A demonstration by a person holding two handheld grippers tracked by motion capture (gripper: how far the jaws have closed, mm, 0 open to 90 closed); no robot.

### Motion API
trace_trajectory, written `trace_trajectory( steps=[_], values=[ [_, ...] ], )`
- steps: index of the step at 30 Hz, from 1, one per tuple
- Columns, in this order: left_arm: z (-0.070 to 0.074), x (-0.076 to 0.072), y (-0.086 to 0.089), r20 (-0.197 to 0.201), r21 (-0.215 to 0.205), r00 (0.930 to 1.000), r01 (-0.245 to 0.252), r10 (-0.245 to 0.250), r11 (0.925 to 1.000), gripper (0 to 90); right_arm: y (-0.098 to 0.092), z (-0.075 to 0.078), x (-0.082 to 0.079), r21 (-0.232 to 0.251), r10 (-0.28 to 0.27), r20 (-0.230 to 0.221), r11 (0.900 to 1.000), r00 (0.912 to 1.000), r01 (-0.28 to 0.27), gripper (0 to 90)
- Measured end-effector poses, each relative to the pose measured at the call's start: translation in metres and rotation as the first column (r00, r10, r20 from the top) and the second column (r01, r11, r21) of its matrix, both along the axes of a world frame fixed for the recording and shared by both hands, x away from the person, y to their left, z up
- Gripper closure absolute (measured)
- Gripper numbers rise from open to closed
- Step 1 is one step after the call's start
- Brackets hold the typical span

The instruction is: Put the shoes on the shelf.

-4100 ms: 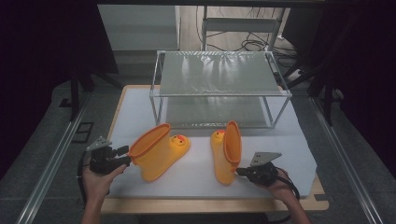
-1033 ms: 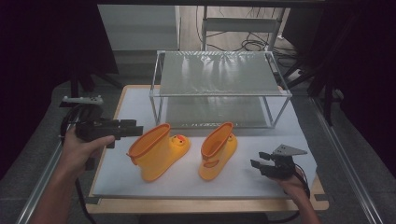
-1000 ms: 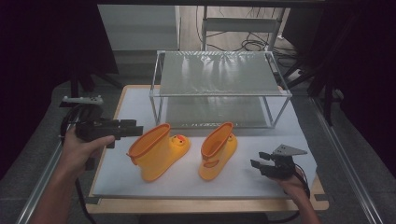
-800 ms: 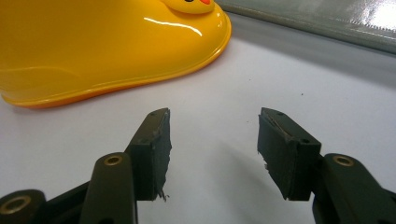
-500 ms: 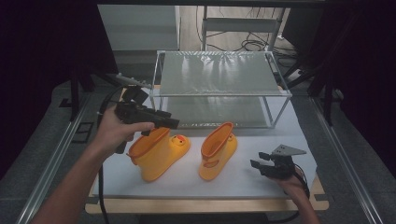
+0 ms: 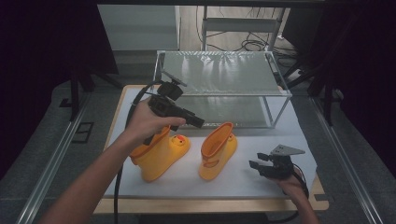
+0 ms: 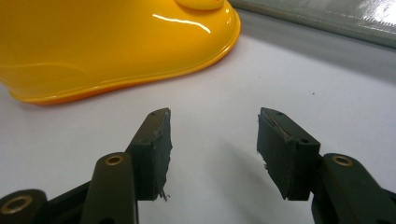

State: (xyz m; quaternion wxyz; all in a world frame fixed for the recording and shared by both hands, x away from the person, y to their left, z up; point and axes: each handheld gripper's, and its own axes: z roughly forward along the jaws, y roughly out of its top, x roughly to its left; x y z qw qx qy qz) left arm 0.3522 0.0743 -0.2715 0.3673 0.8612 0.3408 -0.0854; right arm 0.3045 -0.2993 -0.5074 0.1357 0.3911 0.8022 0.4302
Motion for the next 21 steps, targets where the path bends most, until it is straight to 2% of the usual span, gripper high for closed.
trace_trajectory(
  steps=[1,3,6,9,14,15,16,19,21],
  values=[
    [-0.002,0.001,-0.005,-0.006,0.007,0.9999,0.009,-0.009,0.9999,47.3,0.0,-0.001,0.0,-0.004,0.0,-0.001,1.0,1.0,0.0,44.6],
    [-0.006,0.006,-0.017,-0.02,0.051,0.9991,0.04,-0.039,0.9979,47.5,-0.001,-0.001,0.0,-0.002,-0.006,-0.005,1.0,1.0,0.006,44.6],
    [-0.01,0.009,-0.026,-0.036,0.063,0.9984,0.045,-0.043,0.997,47.8,-0.003,-0.001,0.001,0.002,-0.012,-0.008,1.0,0.9999,0.012,44.6],
    [-0.014,0.011,-0.031,-0.052,0.076,0.9979,0.043,-0.039,0.9962,48.5,-0.004,-0.001,0.001,0.001,-0.016,-0.008,1.0,0.9998,0.016,44.6],
    [-0.033,0.015,-0.044,-0.084,0.109,0.9965,0.006,0.003,0.9941,50.3,-0.005,-0.001,0.0,-0.002,-0.02,-0.008,1.0,0.9998,0.02,44.6],
    [-0.033,0.015,-0.044,-0.084,0.109,0.9965,0.006,0.003,0.9941,50.8,-0.005,-0.001,0.001,-0.002,-0.021,-0.008,1.0,0.9998,0.021,44.6],
    [-0.039,0.017,-0.047,-0.095,0.121,0.9955,0.013,-0.001,0.9925,51.5,-0.005,-0.001,0.001,-0.002,-0.022,-0.011,1.0,0.9997,0.022,44.6],
    [-0.044,0.019,-0.05,-0.096,0.134,0.9954,0.015,-0.002,0.9909,52.7,-0.005,-0.002,0.001,-0.004,-0.022,-0.012,1.0,0.9997,0.022,44.6],
    [-0.05,0.021,-0.056,-0.095,0.165,0.9954,0.017,-0.002,0.9861,53.9,-0.005,-0.002,0.001,-0.005,-0.024,-0.013,1.0,0.9996,0.024,44.6]
  ],
)
